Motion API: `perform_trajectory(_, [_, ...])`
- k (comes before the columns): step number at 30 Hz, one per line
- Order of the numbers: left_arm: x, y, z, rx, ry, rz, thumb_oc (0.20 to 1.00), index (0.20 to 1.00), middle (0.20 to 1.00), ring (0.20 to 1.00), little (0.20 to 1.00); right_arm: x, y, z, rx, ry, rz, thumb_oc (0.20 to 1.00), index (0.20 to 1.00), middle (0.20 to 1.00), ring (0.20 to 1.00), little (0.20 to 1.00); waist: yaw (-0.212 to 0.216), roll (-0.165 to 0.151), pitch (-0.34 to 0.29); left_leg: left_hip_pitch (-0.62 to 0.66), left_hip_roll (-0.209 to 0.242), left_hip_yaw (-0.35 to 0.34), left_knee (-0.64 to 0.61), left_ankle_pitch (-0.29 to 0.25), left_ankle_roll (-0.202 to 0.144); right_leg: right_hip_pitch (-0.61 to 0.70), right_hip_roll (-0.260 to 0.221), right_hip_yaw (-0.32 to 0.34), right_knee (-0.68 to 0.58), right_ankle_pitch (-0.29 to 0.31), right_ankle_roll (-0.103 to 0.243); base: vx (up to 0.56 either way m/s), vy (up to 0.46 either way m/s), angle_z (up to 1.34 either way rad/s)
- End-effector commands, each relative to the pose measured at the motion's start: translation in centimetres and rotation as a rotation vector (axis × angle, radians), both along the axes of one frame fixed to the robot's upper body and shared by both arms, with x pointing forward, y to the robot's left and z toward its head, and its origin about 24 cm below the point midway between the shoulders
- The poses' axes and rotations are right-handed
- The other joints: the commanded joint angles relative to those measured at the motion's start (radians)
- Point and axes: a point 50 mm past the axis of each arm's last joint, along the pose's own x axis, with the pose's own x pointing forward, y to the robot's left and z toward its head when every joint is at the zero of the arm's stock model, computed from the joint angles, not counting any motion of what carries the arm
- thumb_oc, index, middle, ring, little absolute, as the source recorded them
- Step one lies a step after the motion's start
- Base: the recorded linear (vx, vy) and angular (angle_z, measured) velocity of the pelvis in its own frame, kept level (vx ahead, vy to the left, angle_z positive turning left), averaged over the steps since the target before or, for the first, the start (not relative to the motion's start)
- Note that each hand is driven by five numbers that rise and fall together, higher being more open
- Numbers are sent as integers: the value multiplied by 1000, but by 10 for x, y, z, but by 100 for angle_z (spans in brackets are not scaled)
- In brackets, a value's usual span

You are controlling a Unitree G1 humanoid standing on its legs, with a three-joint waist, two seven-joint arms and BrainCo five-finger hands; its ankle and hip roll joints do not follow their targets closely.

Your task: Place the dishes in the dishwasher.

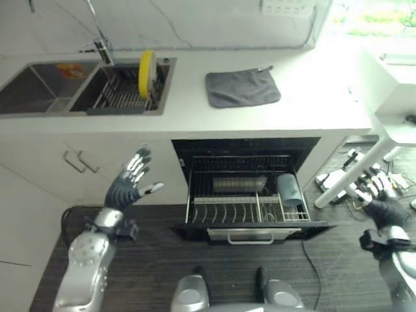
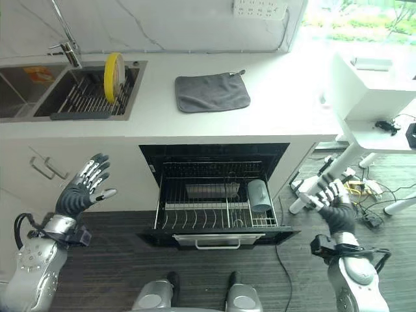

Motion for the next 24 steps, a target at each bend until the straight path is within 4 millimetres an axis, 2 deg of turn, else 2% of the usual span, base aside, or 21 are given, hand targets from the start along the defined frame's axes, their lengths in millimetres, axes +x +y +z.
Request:
perform_trajectory(1, [3, -8, 44, -21, -301, -36, 1000, 1000, 1000, 1000, 1000, 22, 11, 43, -72, -270, 35, 1000, 1000, 1000, 1000, 1000, 18, 3, -81, -91, -4, 13, 8, 147, -26, 44, -6, -36, 20, -12, 2, -146, 48, 4])
perform_trajectory(5, [1, -8, 64, -141, -495, 37, 1000, 1000, 1000, 1000, 1000, 26, 25, 67, -119, -403, 49, 1000, 1000, 1000, 1000, 1000, 25, -6, -121, -61, -19, 18, -55, 136, -30, 64, -13, -57, -31, -12, 10, -197, 82, 5])
perform_trajectory(9, [3, -10, 73, -153, -570, 63, 1000, 1000, 1000, 1000, 1000, 29, 28, 78, -129, -462, 34, 1000, 1000, 1000, 1000, 1000, 24, -9, -166, -16, -37, 18, -128, 130, -29, 75, -25, -81, -72, 2, 20, -191, 146, 7])
perform_trajectory(13, [9, -7, 83, -177, -619, 62, 1000, 1000, 1000, 1000, 1000, 36, 27, 88, -150, -502, -2, 1000, 1000, 1000, 1000, 1000, 19, -1, -209, 52, -67, 9, -206, 124, -10, 76, -49, -96, -87, 23, 42, -170, 274, 12])
perform_trajectory(15, [11, -6, 86, -180, -625, 51, 1000, 1000, 1000, 1000, 1000, 39, 28, 91, -146, -514, -5, 1000, 1000, 1000, 1000, 1000, 15, -1, -219, 75, -81, 8, -230, 118, 0, 68, -65, -95, -80, 48, 51, -129, 297, 4])
perform_trajectory(19, [15, -10, 86, -171, -608, 22, 1000, 1000, 1000, 1000, 1000, 38, 32, 90, -117, -531, 4, 1000, 1000, 1000, 1000, 1000, -2, -6, -229, 99, -119, -2, -267, 105, 20, 17, -117, -72, -67, 174, 83, -96, 219, 1])
perform_trajectory(20, [15, -10, 86, -168, -606, 18, 1000, 1000, 1000, 1000, 1000, 37, 33, 88, -110, -531, 12, 1000, 1000, 1000, 1000, 1000, -3, -6, -230, 98, -122, 4, -267, 102, 23, 2, -121, -70, -54, 185, 87, -127, 160, -11])
perform_trajectory(21, [15, -9, 87, -166, -605, 11, 1000, 1000, 1000, 1000, 1000, 37, 34, 87, -103, -531, 25, 1000, 1000, 1000, 1000, 1000, -2, -4, -231, 97, -122, 12, -267, 99, 28, -10, -116, -81, -33, 180, 88, -129, 146, -19])
perform_trajectory(24, [14, -4, 87, -140, -597, 34, 1000, 1000, 1000, 1000, 1000, 41, 40, 87, -90, -525, 95, 1000, 1000, 1000, 1000, 1000, 15, 6, -234, 95, -121, 55, -267, 94, 34, -26, -89, -167, 56, 143, 81, -145, 142, -62])
